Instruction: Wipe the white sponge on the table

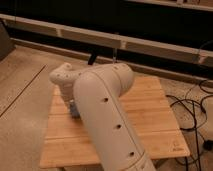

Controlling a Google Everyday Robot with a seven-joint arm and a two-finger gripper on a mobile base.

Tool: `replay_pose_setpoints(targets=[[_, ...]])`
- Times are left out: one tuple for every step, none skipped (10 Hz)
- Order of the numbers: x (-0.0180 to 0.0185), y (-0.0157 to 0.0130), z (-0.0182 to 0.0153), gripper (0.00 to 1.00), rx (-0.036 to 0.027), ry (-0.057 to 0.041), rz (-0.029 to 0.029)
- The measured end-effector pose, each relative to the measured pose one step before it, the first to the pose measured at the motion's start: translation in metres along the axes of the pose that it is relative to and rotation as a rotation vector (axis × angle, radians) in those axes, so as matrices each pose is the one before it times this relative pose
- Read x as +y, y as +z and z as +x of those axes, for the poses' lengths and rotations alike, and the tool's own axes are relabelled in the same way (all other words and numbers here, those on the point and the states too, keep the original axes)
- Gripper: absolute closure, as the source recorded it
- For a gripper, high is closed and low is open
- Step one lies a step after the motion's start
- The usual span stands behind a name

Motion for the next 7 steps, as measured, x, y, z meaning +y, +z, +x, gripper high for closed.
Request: replay_pose_setpoints(targets=[[0.00586,0.00632,-0.00685,1.0,0.0249,-0.02964,0.01389],[0.00219,0.00267,-0.0075,1.0,0.00997,-0.01555,0.00504],[-0.00276,0.00089,-0.00694,1.0,0.00437,-0.00831,0.00829],[-0.00087,-0.00158,-0.00759,1.0,0.00006,-0.01083,0.01252],[-0.00369,-0.00641,-0.00996,1.0,-0.00992,-0.0072,0.01557],[-0.00413,-0.00842,-0.00803,1.0,-0.00843,-0.00524,0.01481],[-0.0008,-0.00649,-0.00583,1.0,-0.00276,-0.00746,0.0101]])
